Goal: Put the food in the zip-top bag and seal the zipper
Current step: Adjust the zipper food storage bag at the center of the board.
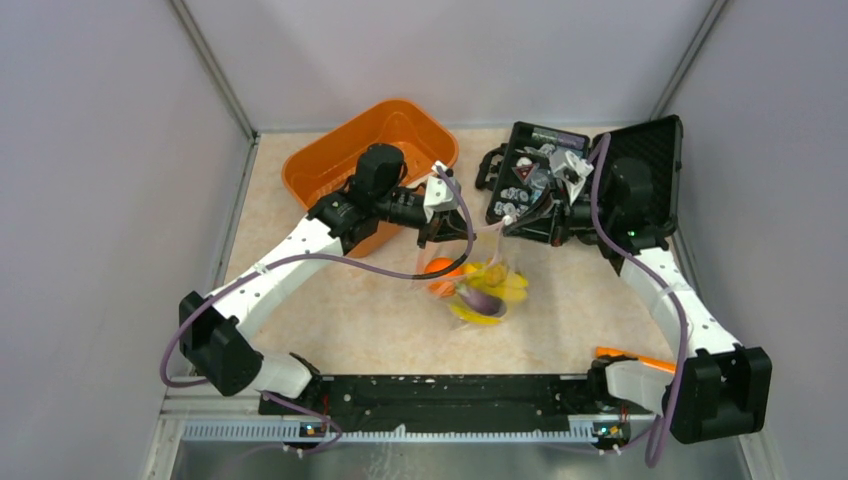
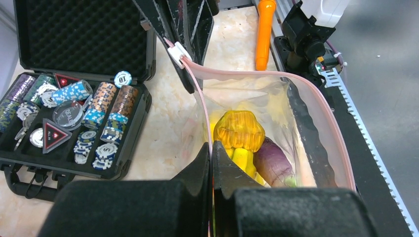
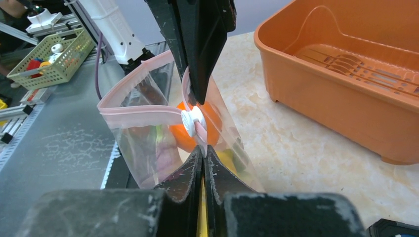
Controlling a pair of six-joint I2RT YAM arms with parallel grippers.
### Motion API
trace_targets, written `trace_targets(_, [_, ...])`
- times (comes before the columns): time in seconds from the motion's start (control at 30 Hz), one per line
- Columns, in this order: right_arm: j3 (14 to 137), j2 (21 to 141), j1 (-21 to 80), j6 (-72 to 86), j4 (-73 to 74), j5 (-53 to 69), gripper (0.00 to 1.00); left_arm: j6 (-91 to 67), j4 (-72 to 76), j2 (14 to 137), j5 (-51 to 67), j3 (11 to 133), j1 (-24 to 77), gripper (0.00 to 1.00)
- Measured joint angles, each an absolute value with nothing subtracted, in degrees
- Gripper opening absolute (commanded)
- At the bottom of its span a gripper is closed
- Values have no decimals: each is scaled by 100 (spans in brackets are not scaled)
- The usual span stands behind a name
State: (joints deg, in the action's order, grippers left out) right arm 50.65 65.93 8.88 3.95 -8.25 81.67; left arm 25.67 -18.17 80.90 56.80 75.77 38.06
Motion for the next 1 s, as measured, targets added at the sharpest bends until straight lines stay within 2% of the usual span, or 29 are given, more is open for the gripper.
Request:
trace_targets(0.27, [4945, 6095, 888, 473, -694, 7811, 0, 2541, -1804, 8084, 5682, 7577, 3839, 1])
trace_targets(0.3, [4904, 6016, 888, 530, -738, 7756, 0, 2532, -1802, 8084, 5682, 7577, 3841, 8])
trace_targets(0.37, [4753, 5793, 888, 727, -873, 7638, 0, 2484, -1761, 8082, 5673, 7577, 3848, 46])
trace_targets(0.47, [4539, 5487, 891, 998, -1066, 7393, 0, 2276, -1573, 8060, 5610, 7566, 3859, 75])
trace_targets(0.67, [4329, 5000, 891, 1337, -1079, 6864, 0, 1782, -1354, 7817, 5269, 7557, 3863, 96])
trace_targets(1.0, [4086, 4375, 899, 1699, -923, 6204, 0, 1260, -1212, 7087, 4705, 7328, 3964, 99])
